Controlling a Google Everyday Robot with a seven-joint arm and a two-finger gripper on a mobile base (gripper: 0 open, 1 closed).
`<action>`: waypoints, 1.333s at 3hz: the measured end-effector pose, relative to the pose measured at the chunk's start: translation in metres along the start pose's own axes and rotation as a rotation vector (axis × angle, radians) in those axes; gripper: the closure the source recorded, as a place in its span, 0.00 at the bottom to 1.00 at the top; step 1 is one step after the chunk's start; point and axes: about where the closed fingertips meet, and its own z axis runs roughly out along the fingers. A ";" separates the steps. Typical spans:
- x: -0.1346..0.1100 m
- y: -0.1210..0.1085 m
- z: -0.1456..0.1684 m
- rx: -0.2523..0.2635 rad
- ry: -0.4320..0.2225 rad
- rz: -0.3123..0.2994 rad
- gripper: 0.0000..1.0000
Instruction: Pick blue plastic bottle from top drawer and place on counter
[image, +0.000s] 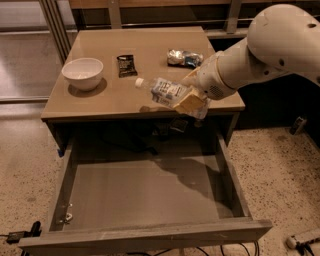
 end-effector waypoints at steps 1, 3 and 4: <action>-0.003 -0.035 0.023 -0.021 -0.016 -0.007 1.00; 0.008 -0.077 0.058 -0.047 -0.008 0.019 1.00; 0.012 -0.090 0.073 -0.051 0.003 0.028 1.00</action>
Offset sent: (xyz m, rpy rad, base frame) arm 0.1110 -0.0048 -0.0228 0.0252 0.0429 0.0171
